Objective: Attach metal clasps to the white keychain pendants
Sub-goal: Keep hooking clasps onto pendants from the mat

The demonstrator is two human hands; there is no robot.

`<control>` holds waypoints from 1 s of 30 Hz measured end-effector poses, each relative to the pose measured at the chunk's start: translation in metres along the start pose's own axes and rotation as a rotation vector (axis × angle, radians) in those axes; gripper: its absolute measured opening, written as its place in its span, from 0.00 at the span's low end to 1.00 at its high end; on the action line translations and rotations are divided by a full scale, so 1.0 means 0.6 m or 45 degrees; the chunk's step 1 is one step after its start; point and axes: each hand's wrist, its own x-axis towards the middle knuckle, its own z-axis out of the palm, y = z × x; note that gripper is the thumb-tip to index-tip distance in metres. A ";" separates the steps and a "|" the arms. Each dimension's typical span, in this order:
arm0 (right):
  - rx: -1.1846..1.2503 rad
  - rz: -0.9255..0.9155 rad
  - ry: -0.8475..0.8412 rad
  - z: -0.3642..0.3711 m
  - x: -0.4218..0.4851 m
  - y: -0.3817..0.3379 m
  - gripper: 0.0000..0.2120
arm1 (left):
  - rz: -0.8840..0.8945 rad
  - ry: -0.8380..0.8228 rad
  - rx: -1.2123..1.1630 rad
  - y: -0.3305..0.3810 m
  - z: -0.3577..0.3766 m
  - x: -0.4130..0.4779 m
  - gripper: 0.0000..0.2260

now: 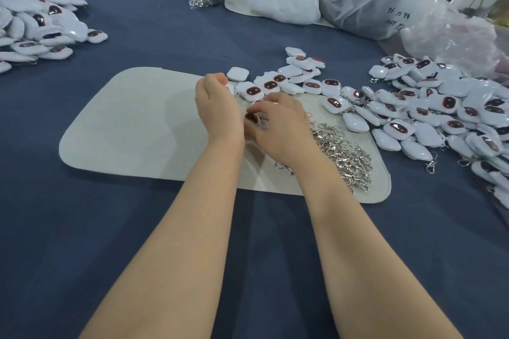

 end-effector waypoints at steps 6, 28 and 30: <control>-0.068 -0.025 0.003 0.006 -0.001 0.003 0.20 | -0.037 -0.016 0.005 -0.002 0.001 0.002 0.10; 0.616 0.108 0.289 -0.020 0.005 0.007 0.17 | 0.318 -0.486 0.643 -0.015 0.008 -0.019 0.11; 0.719 0.190 0.315 -0.025 0.008 0.008 0.15 | 0.347 -0.527 0.624 -0.016 0.007 -0.021 0.12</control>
